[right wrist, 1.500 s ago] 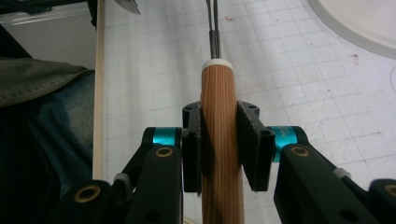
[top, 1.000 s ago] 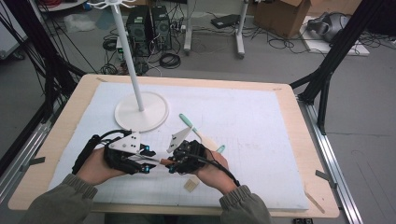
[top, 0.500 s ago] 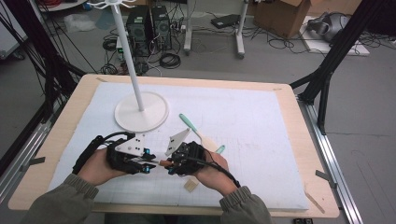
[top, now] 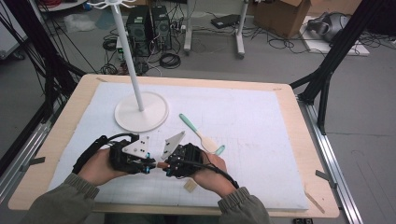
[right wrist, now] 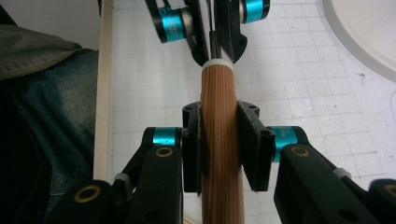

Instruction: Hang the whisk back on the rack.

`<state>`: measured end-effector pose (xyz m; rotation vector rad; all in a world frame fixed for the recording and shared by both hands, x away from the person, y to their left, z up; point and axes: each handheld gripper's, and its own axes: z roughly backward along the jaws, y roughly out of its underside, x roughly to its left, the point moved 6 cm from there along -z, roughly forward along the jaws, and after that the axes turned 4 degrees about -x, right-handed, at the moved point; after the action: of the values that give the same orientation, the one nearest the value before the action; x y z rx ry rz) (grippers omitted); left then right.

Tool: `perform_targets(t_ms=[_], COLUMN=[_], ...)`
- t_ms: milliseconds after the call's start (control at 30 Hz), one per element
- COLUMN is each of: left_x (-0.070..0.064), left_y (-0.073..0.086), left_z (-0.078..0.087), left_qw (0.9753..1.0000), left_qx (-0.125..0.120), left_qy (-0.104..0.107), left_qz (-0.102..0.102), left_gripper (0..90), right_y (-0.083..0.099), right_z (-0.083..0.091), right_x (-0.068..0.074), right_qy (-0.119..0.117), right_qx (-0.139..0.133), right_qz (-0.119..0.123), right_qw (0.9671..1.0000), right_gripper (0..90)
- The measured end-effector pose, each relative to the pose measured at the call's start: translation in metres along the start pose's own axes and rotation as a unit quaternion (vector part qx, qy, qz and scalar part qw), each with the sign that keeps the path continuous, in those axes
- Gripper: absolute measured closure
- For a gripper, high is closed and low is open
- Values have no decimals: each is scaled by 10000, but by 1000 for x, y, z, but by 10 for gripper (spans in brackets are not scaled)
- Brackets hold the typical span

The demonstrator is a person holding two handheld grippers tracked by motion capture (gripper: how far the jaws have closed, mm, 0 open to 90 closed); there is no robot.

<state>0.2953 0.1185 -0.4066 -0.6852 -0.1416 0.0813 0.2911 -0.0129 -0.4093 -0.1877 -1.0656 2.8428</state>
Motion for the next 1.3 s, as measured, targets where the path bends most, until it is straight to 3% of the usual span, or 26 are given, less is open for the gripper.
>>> perform_targets(t_ms=[167,233,500,633,767,933,1300], left_x=[-1,-3,-7,-6,-3,-1,-3], left_y=[-1,-2,-3,-4,-1,1,-1], left_z=[1,1,5,7,12,18,17], left_qw=[9998,9996,9987,9989,9993,9995,9989], left_qx=[137,163,135,116,68,-86,-69], left_qy=[69,191,413,389,309,309,416], left_qz=[-109,-160,-274,-248,-182,-69,-193], left_gripper=[807,823,852,853,853,852,851], right_y=[-1,-1,0,1,7,14,12], right_z=[0,0,3,7,12,22,22], right_x=[1,2,3,1,-5,-12,-8], right_qy=[4,-5,-297,-430,-396,-425,-613], right_qx=[-1,-22,-149,-327,-398,-680,-720], right_qz=[93,165,343,189,13,-213,-67], right_qw=[10000,9999,9989,9984,9984,9966,9955], right_gripper=[722,721,717,699,661,641,709])
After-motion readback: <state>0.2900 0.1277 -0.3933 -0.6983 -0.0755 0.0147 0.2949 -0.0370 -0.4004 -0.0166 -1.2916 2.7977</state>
